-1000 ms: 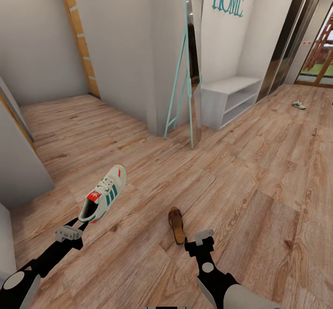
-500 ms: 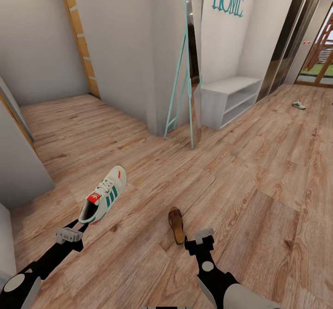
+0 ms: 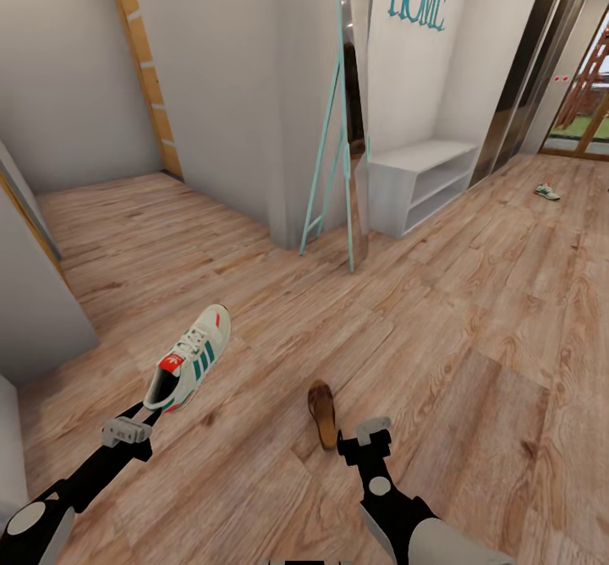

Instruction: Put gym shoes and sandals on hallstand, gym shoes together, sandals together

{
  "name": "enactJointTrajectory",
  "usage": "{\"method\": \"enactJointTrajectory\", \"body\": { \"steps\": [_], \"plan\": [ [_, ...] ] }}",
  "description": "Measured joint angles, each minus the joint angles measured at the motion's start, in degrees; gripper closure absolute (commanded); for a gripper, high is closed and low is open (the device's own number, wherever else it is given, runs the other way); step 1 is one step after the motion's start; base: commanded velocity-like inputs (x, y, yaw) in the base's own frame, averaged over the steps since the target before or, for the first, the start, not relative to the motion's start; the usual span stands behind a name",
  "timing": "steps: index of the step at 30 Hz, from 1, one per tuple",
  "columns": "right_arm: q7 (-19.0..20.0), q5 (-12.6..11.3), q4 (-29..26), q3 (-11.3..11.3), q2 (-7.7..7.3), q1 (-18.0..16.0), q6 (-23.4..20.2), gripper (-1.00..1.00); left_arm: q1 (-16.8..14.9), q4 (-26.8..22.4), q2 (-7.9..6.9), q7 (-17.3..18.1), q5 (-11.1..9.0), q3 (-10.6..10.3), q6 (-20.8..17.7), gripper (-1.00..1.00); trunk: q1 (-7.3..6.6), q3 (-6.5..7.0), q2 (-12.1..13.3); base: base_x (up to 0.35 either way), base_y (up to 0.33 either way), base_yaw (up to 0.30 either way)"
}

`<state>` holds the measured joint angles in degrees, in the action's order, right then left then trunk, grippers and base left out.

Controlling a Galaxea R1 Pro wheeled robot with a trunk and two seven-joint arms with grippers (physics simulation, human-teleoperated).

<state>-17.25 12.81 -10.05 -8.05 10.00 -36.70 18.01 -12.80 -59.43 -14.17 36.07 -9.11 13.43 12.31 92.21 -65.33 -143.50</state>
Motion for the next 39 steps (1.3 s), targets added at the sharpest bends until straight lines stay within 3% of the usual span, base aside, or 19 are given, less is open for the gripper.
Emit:
{"method": "enactJointTrajectory", "body": {
  "steps": [11,39],
  "plan": [
    [0.1,0.0,0.0,0.0,0.00,0.0,0.0,-1.00,0.0,1.2,0.02,-0.1,-0.1,0.1,0.3,1.00,0.00,0.00,0.0,0.191,0.000,0.000],
    [0.1,0.0,0.0,0.0,0.00,0.0,0.0,-1.00,0.0,4.4,-0.18,0.2,-0.1,1.3,4.2,1.00,0.01,0.00,0.0,0.074,0.000,0.000]
  ]
}}
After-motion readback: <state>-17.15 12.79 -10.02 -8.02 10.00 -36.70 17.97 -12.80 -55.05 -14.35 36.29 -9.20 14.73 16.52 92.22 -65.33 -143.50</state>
